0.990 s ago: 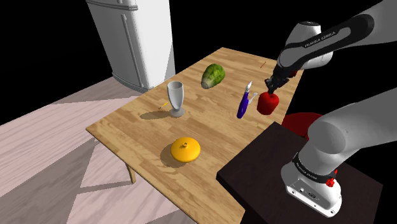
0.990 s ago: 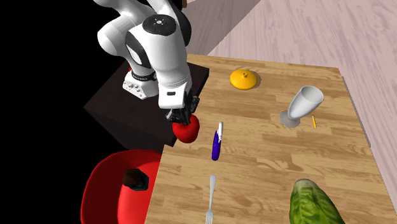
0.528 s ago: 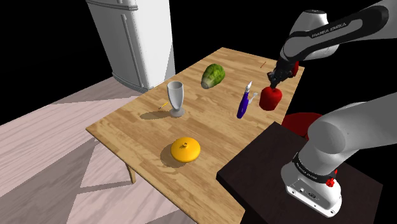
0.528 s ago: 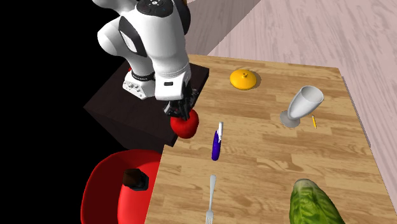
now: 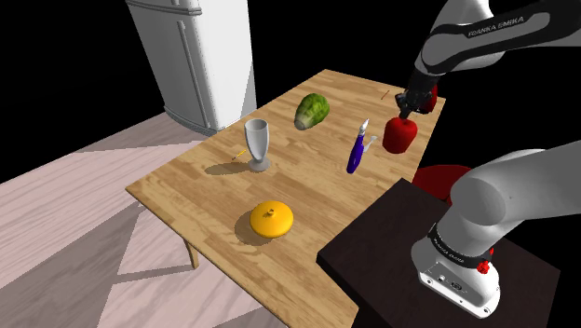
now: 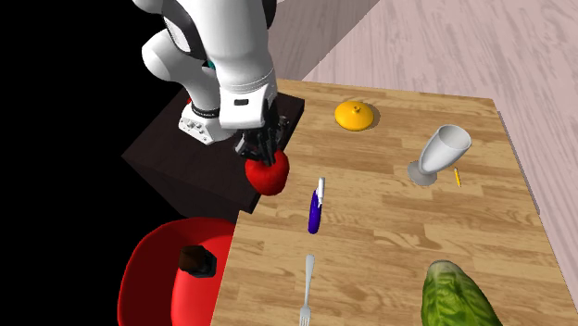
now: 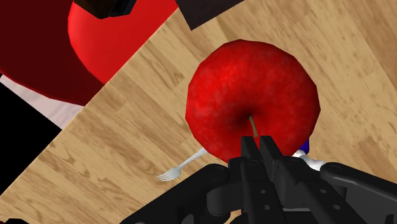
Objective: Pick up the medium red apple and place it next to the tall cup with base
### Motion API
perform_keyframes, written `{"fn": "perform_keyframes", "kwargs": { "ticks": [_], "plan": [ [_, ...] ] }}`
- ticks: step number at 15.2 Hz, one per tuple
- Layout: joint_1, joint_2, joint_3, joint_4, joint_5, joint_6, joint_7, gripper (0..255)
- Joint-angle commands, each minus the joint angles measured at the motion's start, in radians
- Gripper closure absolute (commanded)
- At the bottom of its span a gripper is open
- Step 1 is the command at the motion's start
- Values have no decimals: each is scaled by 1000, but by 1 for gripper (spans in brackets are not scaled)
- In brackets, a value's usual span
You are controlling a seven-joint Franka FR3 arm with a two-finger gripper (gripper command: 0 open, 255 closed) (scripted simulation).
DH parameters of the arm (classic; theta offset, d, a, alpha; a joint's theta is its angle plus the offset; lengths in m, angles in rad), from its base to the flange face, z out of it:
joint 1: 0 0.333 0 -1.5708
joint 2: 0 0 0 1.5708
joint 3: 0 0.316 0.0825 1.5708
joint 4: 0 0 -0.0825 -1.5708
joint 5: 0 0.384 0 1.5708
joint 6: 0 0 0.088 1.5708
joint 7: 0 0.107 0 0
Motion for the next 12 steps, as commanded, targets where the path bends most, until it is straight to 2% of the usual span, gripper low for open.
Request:
{"fn": "perform_keyframes", "kwargs": {
  "ticks": [1, 12],
  "plan": [
    [1, -12, 6, 20, 4, -32, 0, 255],
    [10, -52, 32, 143, 26, -195, -3, 255]
  ]
}}
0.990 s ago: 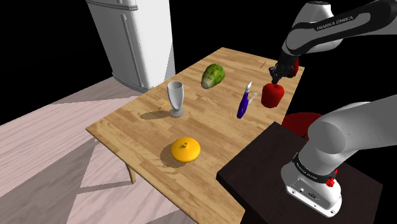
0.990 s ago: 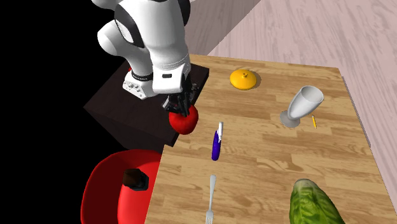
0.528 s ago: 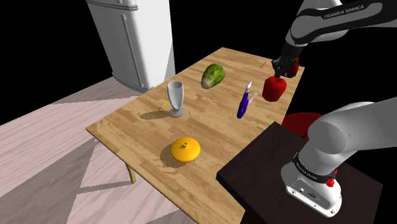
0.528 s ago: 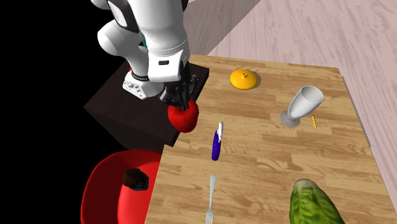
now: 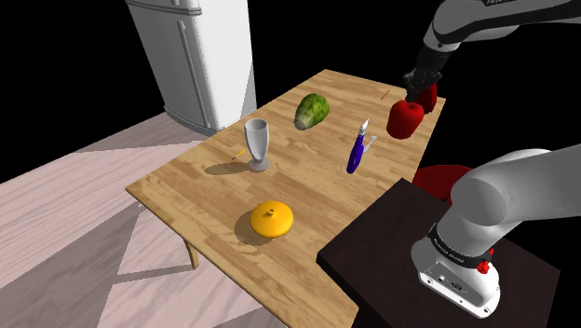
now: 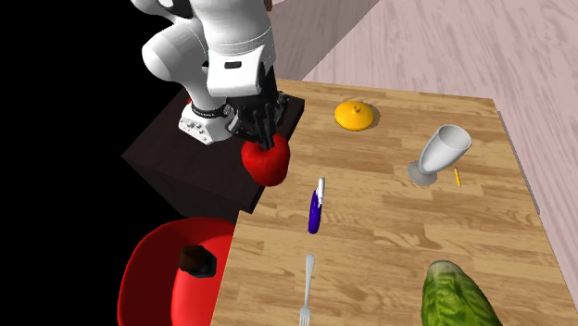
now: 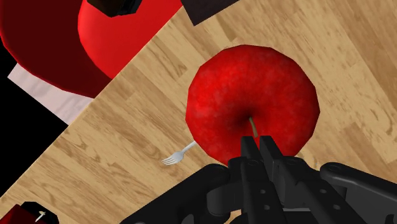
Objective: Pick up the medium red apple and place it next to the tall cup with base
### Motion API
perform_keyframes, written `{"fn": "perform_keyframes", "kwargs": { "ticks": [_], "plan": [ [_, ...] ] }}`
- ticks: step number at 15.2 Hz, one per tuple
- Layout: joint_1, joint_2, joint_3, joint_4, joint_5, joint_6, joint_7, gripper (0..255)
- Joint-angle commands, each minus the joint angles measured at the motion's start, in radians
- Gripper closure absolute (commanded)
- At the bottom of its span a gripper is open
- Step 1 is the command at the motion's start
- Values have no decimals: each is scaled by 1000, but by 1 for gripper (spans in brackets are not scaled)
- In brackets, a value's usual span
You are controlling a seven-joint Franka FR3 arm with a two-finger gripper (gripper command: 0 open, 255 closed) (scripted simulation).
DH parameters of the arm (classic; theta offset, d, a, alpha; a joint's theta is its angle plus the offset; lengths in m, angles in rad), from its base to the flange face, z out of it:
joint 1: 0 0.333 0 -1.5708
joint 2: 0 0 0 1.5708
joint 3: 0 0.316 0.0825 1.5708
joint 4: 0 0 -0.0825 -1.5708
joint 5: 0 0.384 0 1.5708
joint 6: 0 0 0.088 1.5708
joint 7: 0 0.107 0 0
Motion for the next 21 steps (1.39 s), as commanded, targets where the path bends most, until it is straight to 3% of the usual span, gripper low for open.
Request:
{"fn": "perform_keyframes", "kwargs": {
  "ticks": [1, 7, 21],
  "plan": [
    [2, -6, 6, 24, 4, -31, 1, 255],
    [7, -11, 16, 90, 14, -102, -1, 255],
    [144, 209, 275, 229, 134, -45, 316, 255]
  ]
}}
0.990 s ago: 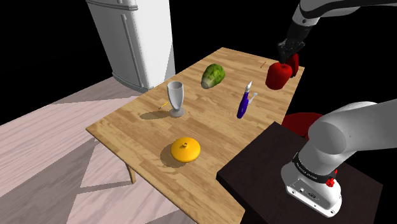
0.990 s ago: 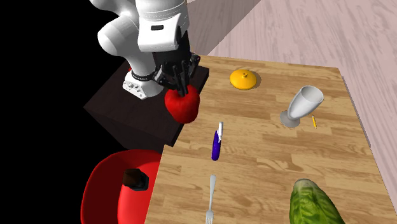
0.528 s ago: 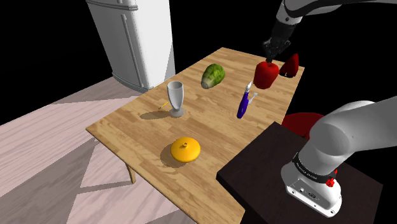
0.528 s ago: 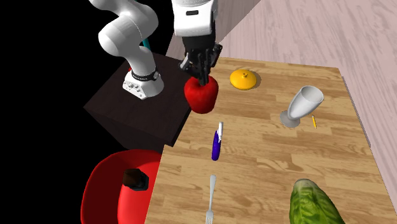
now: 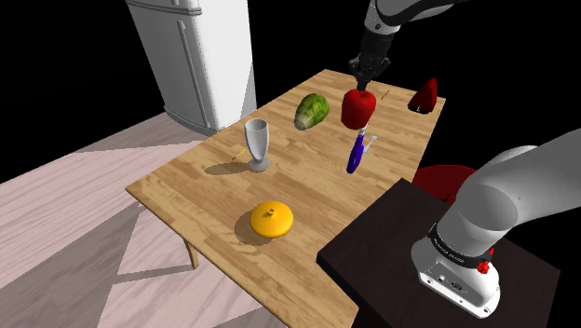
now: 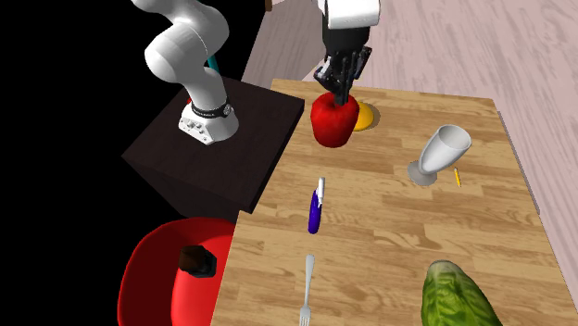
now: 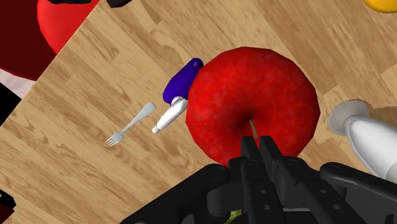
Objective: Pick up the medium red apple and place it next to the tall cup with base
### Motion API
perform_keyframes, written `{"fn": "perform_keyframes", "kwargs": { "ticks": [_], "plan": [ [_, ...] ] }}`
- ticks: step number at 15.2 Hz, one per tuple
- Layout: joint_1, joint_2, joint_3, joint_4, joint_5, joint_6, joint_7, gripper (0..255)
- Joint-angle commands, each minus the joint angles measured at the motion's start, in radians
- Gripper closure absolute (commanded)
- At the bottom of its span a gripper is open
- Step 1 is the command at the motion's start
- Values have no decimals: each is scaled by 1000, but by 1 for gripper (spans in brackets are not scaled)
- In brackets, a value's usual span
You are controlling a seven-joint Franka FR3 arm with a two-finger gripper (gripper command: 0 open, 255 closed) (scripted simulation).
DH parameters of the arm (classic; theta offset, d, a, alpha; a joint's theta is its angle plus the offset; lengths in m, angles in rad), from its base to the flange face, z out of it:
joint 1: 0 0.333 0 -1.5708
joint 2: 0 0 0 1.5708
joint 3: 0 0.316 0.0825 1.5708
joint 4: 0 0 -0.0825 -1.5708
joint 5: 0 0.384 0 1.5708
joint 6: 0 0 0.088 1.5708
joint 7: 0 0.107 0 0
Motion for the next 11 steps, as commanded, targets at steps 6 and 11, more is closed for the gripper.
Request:
{"fn": "perform_keyframes", "kwargs": {
  "ticks": [6, 11],
  "plan": [
    [50, 165, 112, 145, 20, 13, 151, 255],
    [83, 323, 193, 306, 4, 1, 273, 255]
  ]
}}
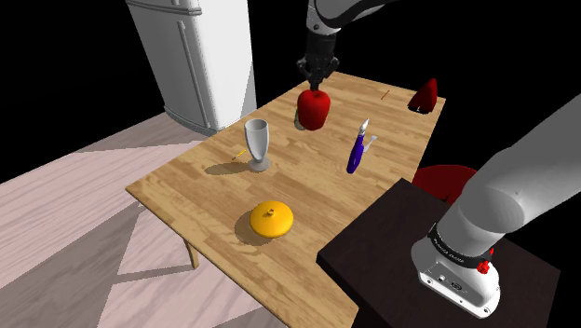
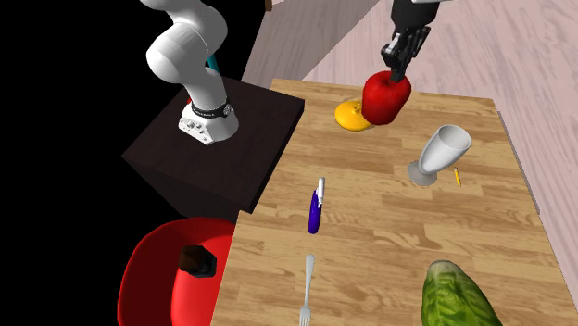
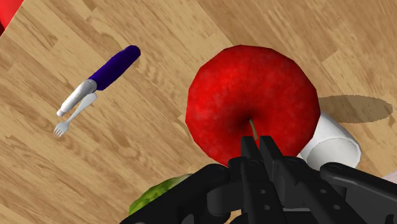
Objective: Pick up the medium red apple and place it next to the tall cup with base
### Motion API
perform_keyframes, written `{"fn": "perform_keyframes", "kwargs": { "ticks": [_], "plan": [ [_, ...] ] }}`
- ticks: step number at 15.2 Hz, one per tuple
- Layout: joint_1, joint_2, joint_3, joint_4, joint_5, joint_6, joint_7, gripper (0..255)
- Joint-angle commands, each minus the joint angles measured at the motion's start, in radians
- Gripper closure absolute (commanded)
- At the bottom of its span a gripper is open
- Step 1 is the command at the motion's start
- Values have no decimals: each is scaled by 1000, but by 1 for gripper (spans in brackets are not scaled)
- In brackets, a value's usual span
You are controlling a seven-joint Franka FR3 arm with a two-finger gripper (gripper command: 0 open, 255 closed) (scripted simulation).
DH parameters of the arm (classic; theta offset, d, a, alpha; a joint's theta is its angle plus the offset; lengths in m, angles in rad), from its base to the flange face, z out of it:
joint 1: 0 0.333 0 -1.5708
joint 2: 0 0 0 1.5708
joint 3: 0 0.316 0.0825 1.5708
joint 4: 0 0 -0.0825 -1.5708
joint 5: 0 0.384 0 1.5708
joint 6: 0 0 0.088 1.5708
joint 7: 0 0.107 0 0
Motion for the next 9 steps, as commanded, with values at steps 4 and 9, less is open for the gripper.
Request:
{"fn": "perform_keyframes", "kwargs": {
  "ticks": [4, 9],
  "plan": [
    [10, 47, 22, 2, -9, 43, 40, 255],
    [10, 62, 24, -51, -14, 110, 48, 255]
  ]
}}
